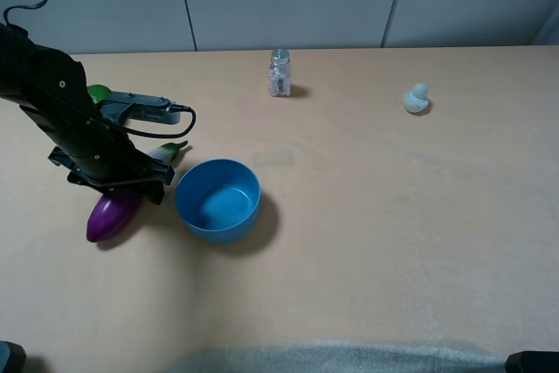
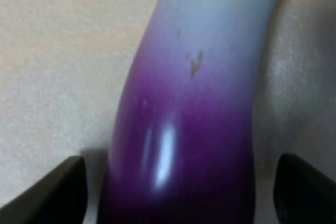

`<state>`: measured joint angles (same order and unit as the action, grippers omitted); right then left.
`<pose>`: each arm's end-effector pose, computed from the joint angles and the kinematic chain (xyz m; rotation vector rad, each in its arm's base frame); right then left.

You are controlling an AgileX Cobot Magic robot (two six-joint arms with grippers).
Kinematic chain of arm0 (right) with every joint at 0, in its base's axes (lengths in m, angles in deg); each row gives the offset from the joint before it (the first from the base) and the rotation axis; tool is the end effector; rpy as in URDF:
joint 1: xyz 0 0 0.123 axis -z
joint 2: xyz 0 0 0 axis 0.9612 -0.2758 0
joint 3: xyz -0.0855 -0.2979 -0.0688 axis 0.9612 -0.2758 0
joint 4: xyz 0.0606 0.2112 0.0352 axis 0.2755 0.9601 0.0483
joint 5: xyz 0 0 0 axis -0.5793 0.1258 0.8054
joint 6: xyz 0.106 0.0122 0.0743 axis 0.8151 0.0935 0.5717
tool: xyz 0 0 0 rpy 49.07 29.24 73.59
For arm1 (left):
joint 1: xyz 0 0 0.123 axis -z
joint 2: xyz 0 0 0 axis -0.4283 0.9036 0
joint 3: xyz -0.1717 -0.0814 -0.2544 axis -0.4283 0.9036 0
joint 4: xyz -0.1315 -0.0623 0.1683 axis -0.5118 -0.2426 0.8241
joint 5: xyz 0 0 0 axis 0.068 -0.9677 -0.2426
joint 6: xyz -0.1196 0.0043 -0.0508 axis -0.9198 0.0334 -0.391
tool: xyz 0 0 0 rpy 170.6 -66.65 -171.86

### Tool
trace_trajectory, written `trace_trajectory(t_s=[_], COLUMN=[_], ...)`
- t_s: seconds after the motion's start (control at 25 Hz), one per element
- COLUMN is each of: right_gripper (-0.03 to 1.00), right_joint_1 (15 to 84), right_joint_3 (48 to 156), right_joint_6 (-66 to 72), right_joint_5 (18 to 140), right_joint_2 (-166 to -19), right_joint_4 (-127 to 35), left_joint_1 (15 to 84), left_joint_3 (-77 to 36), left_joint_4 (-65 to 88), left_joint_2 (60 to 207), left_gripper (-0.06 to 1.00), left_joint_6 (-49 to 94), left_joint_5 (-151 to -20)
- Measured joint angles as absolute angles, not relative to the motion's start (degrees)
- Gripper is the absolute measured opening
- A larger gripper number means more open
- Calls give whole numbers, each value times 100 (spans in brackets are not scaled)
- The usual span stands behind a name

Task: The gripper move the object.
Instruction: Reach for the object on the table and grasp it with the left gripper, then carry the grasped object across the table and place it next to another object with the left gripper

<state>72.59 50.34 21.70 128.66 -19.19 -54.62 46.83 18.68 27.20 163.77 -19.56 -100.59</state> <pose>-0.0274 -0.0024 0.2492 -0.0907 2.0007 -0.0455 0.2607 -0.1011 0.1195 0.3757 2.8871 -0.0683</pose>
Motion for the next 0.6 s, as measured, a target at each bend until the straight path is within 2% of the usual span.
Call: trace_trajectory(t_s=[0.28,0.44,0.6], right_gripper=[68,68,68], right_joint_1=[7259,7259,7259], right_joint_3=[5034,5034,5034], right_joint_6=[2170,2170,2170], right_joint_5=[12866,12866,12866], right_joint_2=[-1919,-1919,-1919], right_joint_4=[-5462,-5462,-5462], left_joint_1=[4683,4683,4683], left_joint_3=[1868,1868,1868], left_joint_4=[2720,2720,2720], left_joint_2=[16377,16377,16377], left_gripper=[69,60,60], left_joint_6=[-1956,-1956,-1956], left_joint_5=[-10059,-10064,-10064])
